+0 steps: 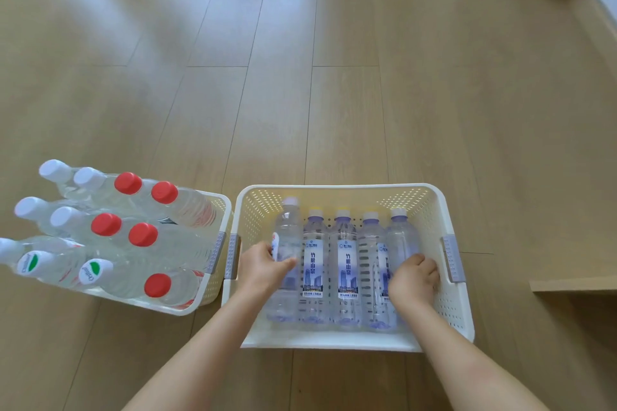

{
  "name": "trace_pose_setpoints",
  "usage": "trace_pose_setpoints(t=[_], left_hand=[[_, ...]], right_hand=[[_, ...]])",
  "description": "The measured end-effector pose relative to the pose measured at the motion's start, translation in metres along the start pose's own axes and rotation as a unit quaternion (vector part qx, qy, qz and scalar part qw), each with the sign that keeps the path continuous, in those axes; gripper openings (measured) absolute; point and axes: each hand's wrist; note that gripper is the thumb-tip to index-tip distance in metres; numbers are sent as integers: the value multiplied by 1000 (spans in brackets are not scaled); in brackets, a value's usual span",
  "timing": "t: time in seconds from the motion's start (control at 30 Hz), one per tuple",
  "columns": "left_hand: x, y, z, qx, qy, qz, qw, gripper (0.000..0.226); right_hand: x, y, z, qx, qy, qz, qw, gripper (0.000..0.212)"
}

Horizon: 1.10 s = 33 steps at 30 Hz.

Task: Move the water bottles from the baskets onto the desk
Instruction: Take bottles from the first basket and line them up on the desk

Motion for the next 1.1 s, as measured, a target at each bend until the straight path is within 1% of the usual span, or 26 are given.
trace_pose_setpoints(t=[0.03, 0.07, 0.1, 0.13, 0.2, 0.23, 0.27, 0.3, 0.33, 0.37, 0.4, 0.47, 0.53, 0.63, 0.73, 0.77, 0.87, 0.97, 1.03, 1.1], left_hand=[[-3, -3, 4, -68, 29, 8, 997, 22], [-8, -6, 10, -143, 63, 22, 987, 20], [-14, -9, 16, -217, 108, 38, 970, 21], [-18, -10, 21, -293, 159, 54, 941, 25], [-25, -9, 28, -437, 259, 89, 857, 44], [-28, -9, 30, -490, 295, 106, 813, 57], [-30, -10, 31, -527, 324, 116, 777, 67], [-31, -11, 31, -553, 342, 123, 750, 73], [-32, -13, 29, -566, 348, 128, 736, 76], [-34, -15, 28, -568, 343, 131, 736, 81], [-34, -16, 26, -564, 331, 133, 745, 88], [-35, -17, 25, -558, 315, 136, 756, 94], [-35, -15, 27, -564, 319, 143, 748, 92], [-33, -7, 30, -560, 328, 146, 746, 87], [-31, -3, 33, -555, 354, 124, 742, 77], [-30, -1, 33, -554, 355, 127, 743, 77], [-26, 9, 30, -549, 342, 147, 749, 85], [-24, 22, 31, -525, 332, 153, 768, 80], [-24, 27, 34, -523, 324, 151, 774, 77], [-27, 28, 37, -518, 311, 145, 784, 84]], right_hand=[[0, -1, 1, 13, 5, 4, 1000, 63], [1, -3, 2, 25, 10, 9, 1000, 61], [2, -4, 3, 38, 16, 13, 999, 60], [3, -6, 4, 51, 22, 14, 998, 59], [3, -9, 4, 79, 28, 14, 996, 57], [4, -10, 4, 91, 32, 15, 995, 56], [6, -12, 2, 107, 39, 13, 993, 55], [7, -13, 2, 129, 50, 7, 990, 56], [8, -15, 1, 155, 60, -2, 986, 58], [8, -17, 0, 174, 67, -9, 982, 61], [9, -18, 0, 183, 69, -12, 981, 64], [11, -18, -2, 173, 68, -11, 983, 71], [14, -16, -5, 139, 63, -2, 988, 76], [19, -13, -9, 110, 59, 12, 992, 75], [24, -11, -17, 97, 70, -3, 993, 79], [24, -10, -19, 98, 74, -11, 992, 79], [23, -7, -21, 111, 80, -31, 990, 80], [21, -7, -21, 116, 90, -39, 988, 80], [19, -8, -18, 150, 119, -38, 981, 76], [16, -10, -10, 250, 171, -63, 951, 70]])
Point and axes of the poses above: each hand's wrist, its own x-axis towards the middle knuckle, its own z-axis out of the back of the hand, y = z × x, and after that the axes turned 11 degrees about -y, right-handed
